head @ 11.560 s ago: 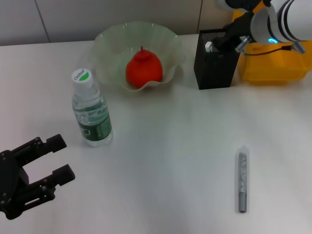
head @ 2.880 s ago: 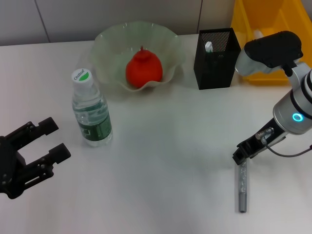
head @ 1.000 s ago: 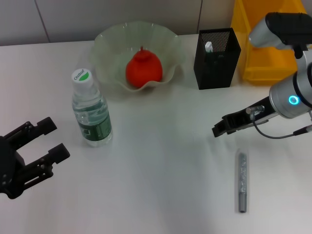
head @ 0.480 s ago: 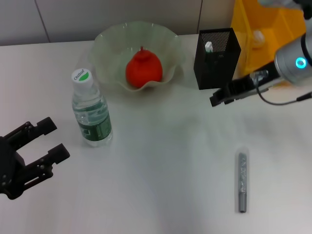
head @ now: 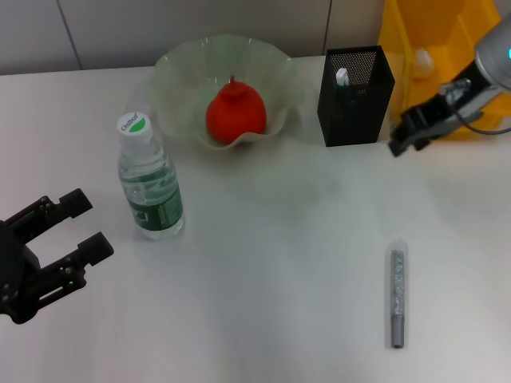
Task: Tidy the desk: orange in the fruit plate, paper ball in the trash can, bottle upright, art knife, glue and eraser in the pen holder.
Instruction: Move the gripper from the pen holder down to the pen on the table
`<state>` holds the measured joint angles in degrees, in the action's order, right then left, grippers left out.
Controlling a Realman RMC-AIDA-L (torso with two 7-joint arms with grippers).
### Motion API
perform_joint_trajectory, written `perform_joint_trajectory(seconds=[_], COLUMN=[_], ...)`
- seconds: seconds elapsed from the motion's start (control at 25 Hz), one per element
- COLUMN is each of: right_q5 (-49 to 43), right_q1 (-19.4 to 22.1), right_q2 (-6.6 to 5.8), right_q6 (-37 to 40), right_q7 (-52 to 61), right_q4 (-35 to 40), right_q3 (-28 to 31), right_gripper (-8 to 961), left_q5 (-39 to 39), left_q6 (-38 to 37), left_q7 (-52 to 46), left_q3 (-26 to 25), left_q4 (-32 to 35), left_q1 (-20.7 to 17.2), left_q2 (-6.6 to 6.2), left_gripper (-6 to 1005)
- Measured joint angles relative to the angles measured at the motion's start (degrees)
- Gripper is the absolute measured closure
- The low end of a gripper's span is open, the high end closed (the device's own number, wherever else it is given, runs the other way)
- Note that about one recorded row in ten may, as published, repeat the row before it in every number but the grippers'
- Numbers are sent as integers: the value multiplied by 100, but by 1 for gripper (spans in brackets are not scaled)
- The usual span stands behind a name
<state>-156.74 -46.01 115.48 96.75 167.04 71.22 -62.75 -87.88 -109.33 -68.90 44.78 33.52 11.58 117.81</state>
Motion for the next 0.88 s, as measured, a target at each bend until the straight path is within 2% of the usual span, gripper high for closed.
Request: perform_joint_trajectory(seconds=[0.2,0.48,0.72,0.88], right_q5=[-983,-1059,-1015,-612], right_q1=[-181,17,225,414], right_q2=[141,368,431,443], right_q6=[352,398,456,477], right_q7=[184,245,255,263], right_q4=[65,63,98,33], right_q3=[-2,52,66,34], right_gripper=[627,629,630,631], left_q5=[0,-5,-11,-14], left_q6=[-1,10,27,73], left_q7=[0,12,49,52], left_q3=[-5,-66,-76,-77], left_q4=[-11,-12,-12,-37], left_q1=[3,3,3,-17], left_q2=[-11,-31,-38,-32], left_gripper=[251,251,251,251])
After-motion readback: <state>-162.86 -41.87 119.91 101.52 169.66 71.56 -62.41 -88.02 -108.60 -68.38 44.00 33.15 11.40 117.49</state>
